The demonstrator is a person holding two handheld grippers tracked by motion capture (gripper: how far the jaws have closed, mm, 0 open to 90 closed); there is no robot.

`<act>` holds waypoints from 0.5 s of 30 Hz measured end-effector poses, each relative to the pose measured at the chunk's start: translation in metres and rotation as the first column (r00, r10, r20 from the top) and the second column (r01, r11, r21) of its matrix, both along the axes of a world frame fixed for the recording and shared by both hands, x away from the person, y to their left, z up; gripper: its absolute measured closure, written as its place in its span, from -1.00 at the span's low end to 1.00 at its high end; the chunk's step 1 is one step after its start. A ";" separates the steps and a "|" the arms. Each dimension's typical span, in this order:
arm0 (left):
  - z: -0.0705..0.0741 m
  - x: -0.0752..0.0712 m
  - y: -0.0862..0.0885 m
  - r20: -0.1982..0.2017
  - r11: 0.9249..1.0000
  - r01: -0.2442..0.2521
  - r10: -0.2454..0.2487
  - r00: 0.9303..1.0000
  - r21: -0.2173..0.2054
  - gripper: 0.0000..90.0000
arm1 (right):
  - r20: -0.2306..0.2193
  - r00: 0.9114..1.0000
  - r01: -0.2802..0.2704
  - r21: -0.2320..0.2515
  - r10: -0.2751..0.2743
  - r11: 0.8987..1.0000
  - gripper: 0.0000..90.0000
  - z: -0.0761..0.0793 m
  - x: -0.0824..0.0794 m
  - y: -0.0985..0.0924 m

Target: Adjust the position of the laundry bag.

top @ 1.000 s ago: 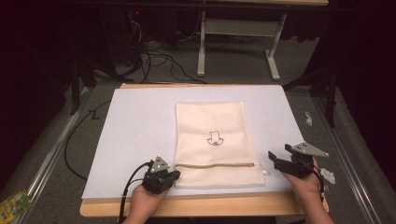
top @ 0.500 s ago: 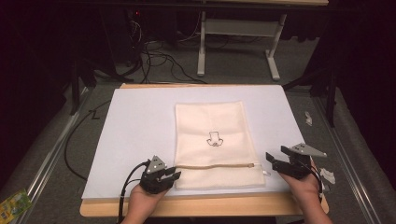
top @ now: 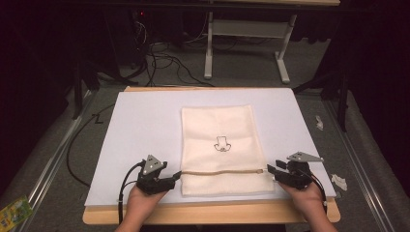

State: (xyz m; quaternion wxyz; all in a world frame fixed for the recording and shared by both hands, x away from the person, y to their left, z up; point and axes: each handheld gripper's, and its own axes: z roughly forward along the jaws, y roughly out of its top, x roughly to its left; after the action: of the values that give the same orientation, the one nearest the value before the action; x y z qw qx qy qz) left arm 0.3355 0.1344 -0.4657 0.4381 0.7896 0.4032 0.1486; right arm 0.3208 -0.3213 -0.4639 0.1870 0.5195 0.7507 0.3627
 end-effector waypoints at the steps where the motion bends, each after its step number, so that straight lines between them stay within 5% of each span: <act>1: 0.000 0.001 0.000 0.000 1.000 0.000 0.000 1.000 -0.004 -0.24 | 0.000 1.000 0.000 0.000 0.000 1.000 0.25 0.000 0.000 0.000; 8: -0.003 0.005 -0.003 -0.028 0.999 0.027 -0.028 0.999 -0.035 -0.24 | -0.080 0.996 -0.023 0.020 0.025 1.000 0.49 -0.009 0.001 0.004; 15: 0.002 0.004 -0.010 0.008 0.997 0.039 -0.039 0.999 -0.062 -0.24 | -0.067 0.996 -0.067 -0.032 0.065 0.997 0.79 -0.009 -0.003 0.009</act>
State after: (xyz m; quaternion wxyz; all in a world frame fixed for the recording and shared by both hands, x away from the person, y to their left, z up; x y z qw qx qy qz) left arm 0.3394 0.1243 -0.4638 0.4668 0.7828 0.3905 0.1300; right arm 0.3177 -0.3127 -0.4728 0.1590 0.5027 0.7793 0.3387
